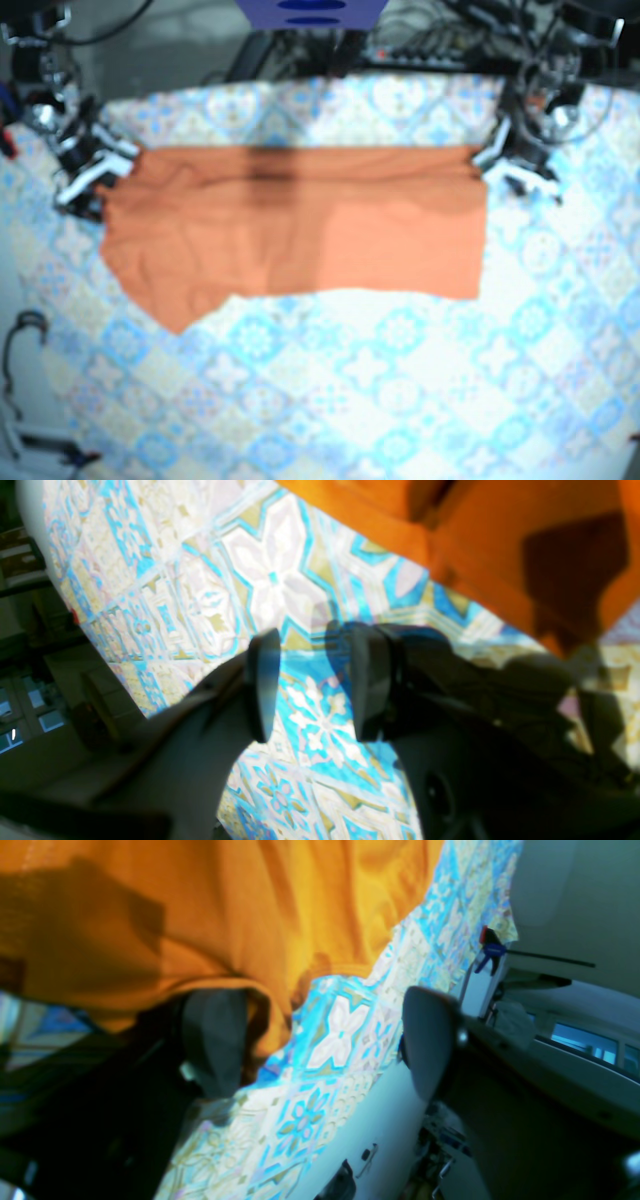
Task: Fold the T-shirt properly
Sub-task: 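Open both grippers and release the folded shoulder edge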
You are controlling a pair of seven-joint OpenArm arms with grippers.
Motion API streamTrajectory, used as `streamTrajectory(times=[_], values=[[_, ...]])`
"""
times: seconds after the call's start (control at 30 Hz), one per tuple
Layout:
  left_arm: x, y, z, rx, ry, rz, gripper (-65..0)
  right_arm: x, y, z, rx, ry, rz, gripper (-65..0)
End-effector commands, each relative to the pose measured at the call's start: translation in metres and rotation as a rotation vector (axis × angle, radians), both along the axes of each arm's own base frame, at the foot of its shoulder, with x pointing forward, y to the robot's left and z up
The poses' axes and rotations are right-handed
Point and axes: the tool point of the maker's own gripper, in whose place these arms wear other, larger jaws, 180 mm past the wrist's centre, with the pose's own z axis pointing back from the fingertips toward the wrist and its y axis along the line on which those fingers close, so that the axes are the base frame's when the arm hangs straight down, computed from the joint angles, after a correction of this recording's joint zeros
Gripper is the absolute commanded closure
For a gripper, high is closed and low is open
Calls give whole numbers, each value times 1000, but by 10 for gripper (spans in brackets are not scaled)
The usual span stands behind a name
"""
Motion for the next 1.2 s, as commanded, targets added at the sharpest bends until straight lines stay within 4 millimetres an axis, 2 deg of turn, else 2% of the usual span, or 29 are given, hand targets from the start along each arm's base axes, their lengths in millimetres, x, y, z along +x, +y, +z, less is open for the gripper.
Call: streamTrajectory(times=[0.0,0.1,0.3,0.6,0.87,1.17], values=[[8,6,10,18,-34,-5,-233,8,-5,12,-13,-37,9,-471],[8,6,10,18,-32,-5,-233,8,-6,12,-13,-37,9,-471],[2,6,7,18,-20,-5,-233,26,10,12,0,-53,40,-471],[-3,8,5,20,-10,-1,-233,39,16,10,23,-67,23,-471],[-3,9,5,21,-10,-1,-233,37,2,-1,12,-40,-13,-471],[-3,9,5,21,-9,-1,-233,32,-30,-23,-9,25,-100,-470]])
